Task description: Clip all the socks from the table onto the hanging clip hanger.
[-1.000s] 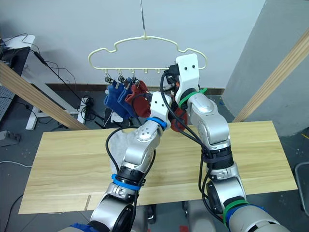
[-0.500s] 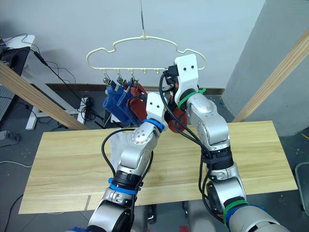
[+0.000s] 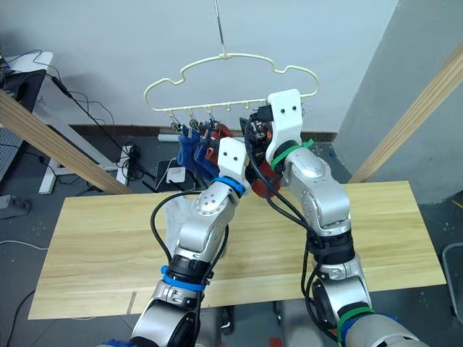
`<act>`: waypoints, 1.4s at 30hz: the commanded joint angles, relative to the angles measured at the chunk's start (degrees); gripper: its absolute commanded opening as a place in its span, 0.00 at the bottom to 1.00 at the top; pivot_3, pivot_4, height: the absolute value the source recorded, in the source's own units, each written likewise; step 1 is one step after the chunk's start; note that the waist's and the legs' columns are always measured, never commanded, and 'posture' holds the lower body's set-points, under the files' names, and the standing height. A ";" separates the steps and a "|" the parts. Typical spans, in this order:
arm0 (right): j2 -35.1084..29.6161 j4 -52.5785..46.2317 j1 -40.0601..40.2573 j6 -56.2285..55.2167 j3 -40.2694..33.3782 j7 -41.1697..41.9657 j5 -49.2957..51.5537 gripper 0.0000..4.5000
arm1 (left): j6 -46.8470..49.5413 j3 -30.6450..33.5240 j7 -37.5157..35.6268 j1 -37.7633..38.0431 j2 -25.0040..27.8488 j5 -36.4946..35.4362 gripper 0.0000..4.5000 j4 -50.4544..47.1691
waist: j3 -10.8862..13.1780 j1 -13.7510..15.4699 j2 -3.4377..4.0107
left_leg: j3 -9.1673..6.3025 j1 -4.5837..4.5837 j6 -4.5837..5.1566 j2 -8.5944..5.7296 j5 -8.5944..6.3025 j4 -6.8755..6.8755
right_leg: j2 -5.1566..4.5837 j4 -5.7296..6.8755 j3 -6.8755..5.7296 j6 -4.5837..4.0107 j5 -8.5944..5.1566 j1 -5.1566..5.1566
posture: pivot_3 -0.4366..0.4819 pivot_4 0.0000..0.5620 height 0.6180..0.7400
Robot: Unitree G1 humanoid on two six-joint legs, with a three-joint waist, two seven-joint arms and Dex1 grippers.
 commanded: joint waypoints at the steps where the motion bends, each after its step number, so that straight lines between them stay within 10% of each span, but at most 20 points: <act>1: -0.78 -7.05 1.19 3.53 -0.95 0.30 2.58 0.67 | 0.13 0.17 -0.38 0.78 0.40 -0.80 0.16 -2.65 | 0.00 -0.02 0.00 | 0.00 0.00 0.00 0.00 0.00 0.01 | 0.00 0.00 0.00 0.00 0.00 0.00 | 0.27 0.60 1.00; 6: -2.51 -12.22 3.15 7.90 -1.38 0.15 4.37 0.67 | 0.30 -0.51 -1.05 1.43 2.30 0.24 0.46 -3.36 | 0.00 -0.03 0.00 | -0.04 0.01 0.00 0.00 0.00 0.01 | 0.01 0.03 -0.02 0.00 0.00 0.00 | 0.27 0.59 1.00; 23: -7.69 -13.85 6.24 5.00 -1.68 -4.77 -0.40 0.67 | 6.16 2.20 -22.05 4.16 21.20 -10.84 0.46 -18.16 | 0.00 0.03 0.00 | -0.05 0.04 -0.02 -0.02 0.03 0.04 | 0.02 0.06 0.00 0.01 -0.01 0.00 | 0.29 0.56 1.00; 42: -6.67 0.00 1.28 -5.57 -0.55 -4.96 -4.07 0.67 | 7.25 4.32 -20.98 1.15 22.94 -11.55 0.46 -16.48 | 0.00 0.08 0.00 | -0.03 0.02 -0.03 -0.01 0.03 0.02 | 0.02 0.02 0.01 0.01 0.00 -0.01 | 0.31 0.58 1.00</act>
